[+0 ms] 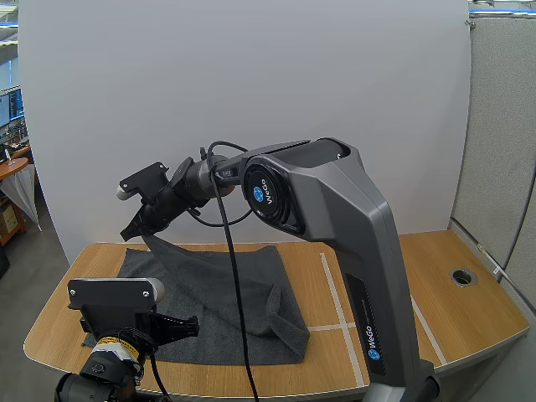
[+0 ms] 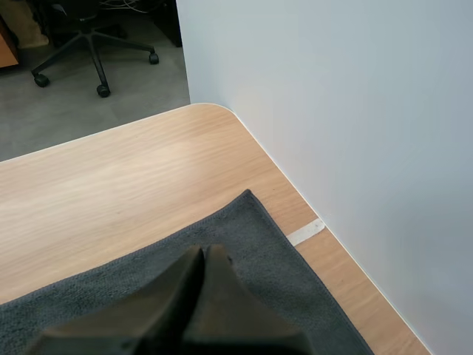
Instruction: Fold the towel
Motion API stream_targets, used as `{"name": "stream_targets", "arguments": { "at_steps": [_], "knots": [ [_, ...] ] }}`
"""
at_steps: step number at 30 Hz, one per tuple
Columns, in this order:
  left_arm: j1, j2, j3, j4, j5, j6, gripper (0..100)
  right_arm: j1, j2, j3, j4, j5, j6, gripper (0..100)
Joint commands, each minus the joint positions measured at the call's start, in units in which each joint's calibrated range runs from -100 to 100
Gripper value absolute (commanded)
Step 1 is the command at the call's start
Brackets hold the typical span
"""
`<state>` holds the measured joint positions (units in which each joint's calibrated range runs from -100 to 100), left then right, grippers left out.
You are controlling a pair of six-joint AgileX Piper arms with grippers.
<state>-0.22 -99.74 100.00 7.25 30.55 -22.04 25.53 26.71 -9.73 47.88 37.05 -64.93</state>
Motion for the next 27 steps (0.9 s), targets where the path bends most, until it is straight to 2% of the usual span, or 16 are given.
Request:
{"name": "stream_targets", "arguments": {
  "at_steps": [1,15,20,27],
  "knots": [
    [-0.11,-0.3,0.0,0.3,-1.2,-0.3,0,0.6,0.5,-0.4,-0.1,-1.8,-0.3,0],
    [-0.11,-0.3,0.0,0.3,-1.2,-0.3,0,1.1,5.5,-0.4,0.6,-6.3,-0.3,0],
    [-0.11,-0.3,0.0,0.3,-1.2,-0.3,0,1.4,5.8,-0.4,0.3,-11.5,-0.4,0],
    [-0.11,-0.3,0.0,0.3,-1.2,-0.3,0,2.1,6.1,-3.8,0.3,-13.6,-0.6,0]
  ]
}}
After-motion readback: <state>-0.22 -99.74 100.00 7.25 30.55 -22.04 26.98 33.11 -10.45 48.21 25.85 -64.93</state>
